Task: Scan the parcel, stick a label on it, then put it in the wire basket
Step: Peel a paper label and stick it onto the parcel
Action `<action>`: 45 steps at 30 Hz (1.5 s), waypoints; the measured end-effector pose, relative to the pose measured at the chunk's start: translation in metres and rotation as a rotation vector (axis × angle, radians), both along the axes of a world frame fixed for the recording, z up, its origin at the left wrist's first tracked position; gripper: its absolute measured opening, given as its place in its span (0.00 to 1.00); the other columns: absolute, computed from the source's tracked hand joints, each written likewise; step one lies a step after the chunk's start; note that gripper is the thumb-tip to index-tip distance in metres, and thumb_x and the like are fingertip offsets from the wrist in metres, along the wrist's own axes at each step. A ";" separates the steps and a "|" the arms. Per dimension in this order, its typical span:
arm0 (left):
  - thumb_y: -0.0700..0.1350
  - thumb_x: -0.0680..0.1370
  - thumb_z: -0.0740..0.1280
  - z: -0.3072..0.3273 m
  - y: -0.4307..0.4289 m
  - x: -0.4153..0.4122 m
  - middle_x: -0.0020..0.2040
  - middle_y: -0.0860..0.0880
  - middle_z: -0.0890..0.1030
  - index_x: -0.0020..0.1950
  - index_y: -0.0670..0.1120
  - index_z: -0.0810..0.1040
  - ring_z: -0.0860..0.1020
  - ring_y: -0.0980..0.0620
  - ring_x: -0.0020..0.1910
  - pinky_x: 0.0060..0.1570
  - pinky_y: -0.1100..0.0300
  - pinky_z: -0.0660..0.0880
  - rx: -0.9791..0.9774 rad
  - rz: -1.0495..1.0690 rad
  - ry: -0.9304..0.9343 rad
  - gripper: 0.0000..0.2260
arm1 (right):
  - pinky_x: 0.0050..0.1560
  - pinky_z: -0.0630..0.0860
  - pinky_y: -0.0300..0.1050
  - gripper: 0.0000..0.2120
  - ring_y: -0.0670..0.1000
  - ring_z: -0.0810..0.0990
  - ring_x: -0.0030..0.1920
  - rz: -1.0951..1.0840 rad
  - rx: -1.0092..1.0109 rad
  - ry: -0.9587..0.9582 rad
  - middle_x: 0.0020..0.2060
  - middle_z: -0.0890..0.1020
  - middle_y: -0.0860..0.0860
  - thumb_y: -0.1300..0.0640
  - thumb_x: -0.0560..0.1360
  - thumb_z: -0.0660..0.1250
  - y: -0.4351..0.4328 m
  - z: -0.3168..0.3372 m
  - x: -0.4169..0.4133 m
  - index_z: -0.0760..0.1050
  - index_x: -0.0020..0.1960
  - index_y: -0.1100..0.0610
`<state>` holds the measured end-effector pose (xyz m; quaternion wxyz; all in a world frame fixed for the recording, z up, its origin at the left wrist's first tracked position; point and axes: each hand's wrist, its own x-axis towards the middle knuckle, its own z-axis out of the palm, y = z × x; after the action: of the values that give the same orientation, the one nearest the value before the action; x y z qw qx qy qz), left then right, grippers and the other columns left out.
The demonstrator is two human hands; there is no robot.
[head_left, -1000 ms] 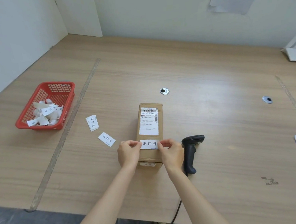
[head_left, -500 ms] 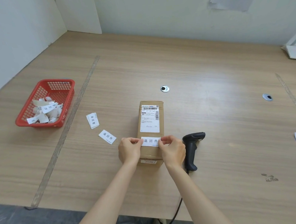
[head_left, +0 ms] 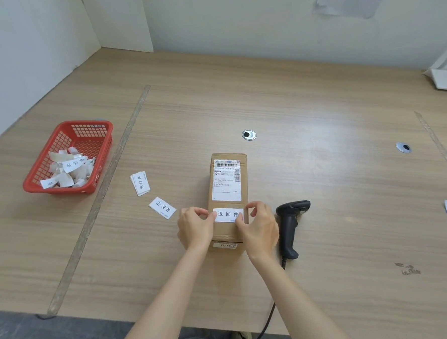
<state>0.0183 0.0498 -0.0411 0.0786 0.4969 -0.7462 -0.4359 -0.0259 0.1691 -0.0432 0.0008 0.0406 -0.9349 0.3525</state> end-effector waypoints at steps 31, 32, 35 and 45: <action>0.51 0.82 0.50 -0.031 0.021 -0.006 0.53 0.43 0.76 0.51 0.43 0.71 0.73 0.39 0.50 0.47 0.46 0.71 -0.321 -0.189 -0.012 0.15 | 0.48 0.74 0.53 0.18 0.58 0.76 0.57 0.014 0.030 -0.184 0.57 0.75 0.53 0.44 0.82 0.49 -0.013 -0.019 0.002 0.67 0.63 0.55; 0.50 0.82 0.50 -0.031 0.021 -0.006 0.52 0.43 0.76 0.51 0.43 0.71 0.73 0.40 0.50 0.46 0.46 0.70 -0.324 -0.179 -0.004 0.15 | 0.48 0.74 0.53 0.18 0.58 0.76 0.56 0.006 0.027 -0.181 0.56 0.75 0.53 0.45 0.82 0.49 -0.013 -0.019 0.002 0.67 0.61 0.55; 0.48 0.83 0.50 -0.031 0.022 -0.008 0.51 0.44 0.76 0.50 0.42 0.72 0.73 0.40 0.48 0.46 0.48 0.69 -0.317 -0.140 0.022 0.14 | 0.46 0.73 0.52 0.16 0.58 0.77 0.53 -0.013 0.030 -0.177 0.54 0.76 0.53 0.47 0.83 0.47 -0.016 -0.017 0.003 0.68 0.58 0.55; 0.48 0.81 0.57 -0.024 0.001 -0.001 0.52 0.47 0.79 0.56 0.45 0.76 0.76 0.45 0.53 0.46 0.56 0.67 -0.056 -0.152 0.079 0.11 | 0.47 0.72 0.48 0.12 0.56 0.79 0.53 0.003 -0.103 -0.238 0.54 0.81 0.51 0.57 0.82 0.52 0.009 -0.014 -0.011 0.72 0.60 0.54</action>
<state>0.0177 0.0508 -0.0655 0.0886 0.4188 -0.7901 -0.4387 -0.0367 0.1779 -0.0577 -0.1087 -0.0003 -0.9090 0.4024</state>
